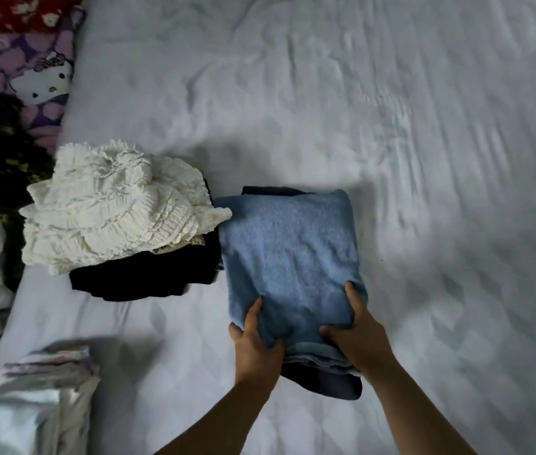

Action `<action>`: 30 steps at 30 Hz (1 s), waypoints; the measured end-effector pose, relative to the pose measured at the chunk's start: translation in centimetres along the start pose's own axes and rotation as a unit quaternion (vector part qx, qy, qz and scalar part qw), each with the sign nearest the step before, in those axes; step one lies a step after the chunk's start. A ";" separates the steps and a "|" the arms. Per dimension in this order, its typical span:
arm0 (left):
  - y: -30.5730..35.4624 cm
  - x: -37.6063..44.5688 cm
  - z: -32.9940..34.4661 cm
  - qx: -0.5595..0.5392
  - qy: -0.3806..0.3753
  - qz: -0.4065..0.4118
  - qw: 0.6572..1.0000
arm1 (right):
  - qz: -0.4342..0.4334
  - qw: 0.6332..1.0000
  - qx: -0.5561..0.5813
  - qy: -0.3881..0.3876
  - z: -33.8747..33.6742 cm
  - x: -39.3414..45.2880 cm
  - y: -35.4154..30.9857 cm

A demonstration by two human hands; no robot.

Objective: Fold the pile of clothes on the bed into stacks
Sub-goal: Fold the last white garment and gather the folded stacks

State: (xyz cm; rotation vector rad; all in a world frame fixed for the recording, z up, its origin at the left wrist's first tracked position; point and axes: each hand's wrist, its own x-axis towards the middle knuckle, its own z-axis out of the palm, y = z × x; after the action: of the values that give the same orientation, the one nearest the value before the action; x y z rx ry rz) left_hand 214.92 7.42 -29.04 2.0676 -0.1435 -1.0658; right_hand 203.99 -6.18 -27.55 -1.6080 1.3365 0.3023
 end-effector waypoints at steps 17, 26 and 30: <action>0.0 11.1 -3.9 0.094 -0.117 0.137 0.979 | -0.133 0.987 -0.022 0.086 0.6 6.3 2.0; 0.1 10.0 -2.1 0.020 -0.121 0.121 0.985 | -0.105 0.992 -0.032 0.067 0.5 6.9 1.6; 0.5 7.4 -2.9 0.056 -0.138 0.121 0.981 | -0.112 0.991 -0.002 0.075 0.8 4.0 1.9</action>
State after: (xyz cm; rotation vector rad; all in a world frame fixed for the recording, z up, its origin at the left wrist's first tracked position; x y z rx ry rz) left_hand 221.88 5.70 -32.47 1.9291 -0.5926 -1.2085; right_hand 204.14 -7.81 -31.75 -1.7940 1.2517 0.0477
